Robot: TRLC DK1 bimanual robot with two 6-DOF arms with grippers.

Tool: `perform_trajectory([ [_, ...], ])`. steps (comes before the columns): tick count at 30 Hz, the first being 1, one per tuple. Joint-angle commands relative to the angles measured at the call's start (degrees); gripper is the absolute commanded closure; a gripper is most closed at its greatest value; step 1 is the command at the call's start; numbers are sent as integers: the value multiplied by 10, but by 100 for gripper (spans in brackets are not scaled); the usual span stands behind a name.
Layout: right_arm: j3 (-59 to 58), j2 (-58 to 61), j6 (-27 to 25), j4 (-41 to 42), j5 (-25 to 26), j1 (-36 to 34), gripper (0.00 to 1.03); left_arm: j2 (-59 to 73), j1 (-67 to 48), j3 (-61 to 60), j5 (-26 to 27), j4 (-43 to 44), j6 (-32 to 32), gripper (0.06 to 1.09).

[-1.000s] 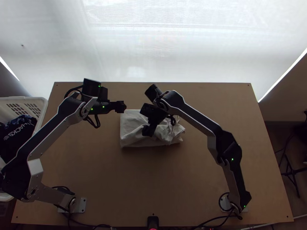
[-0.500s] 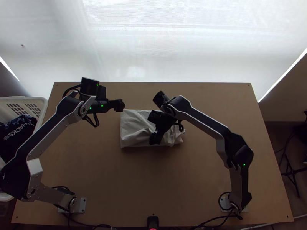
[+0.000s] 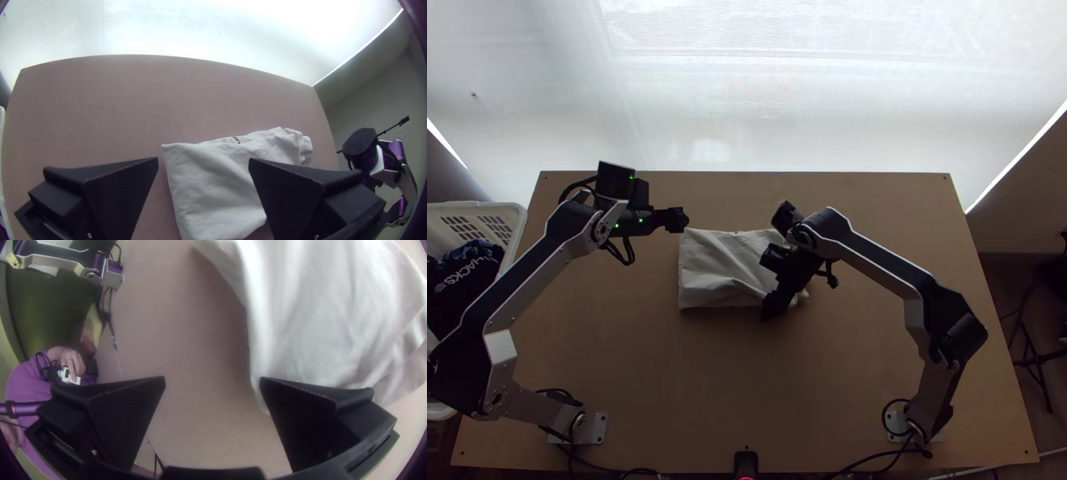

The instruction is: Fold the t-shirt

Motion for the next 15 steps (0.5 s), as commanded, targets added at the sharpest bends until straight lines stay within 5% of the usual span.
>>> perform_trajectory([
  [1, -43, 15, 0, 2, -7, -39, 4, -1, -2, 0, 0, 0, -2, 10],
  [10, 83, -43, 51, 37, 76, -88, 4, -7, -18, -7, 7, -48, -2, 10],
  [15, 74, -22, 160, 39, -48, -205, 4, -21, -42, -21, 7, -66, 2, 10],
])
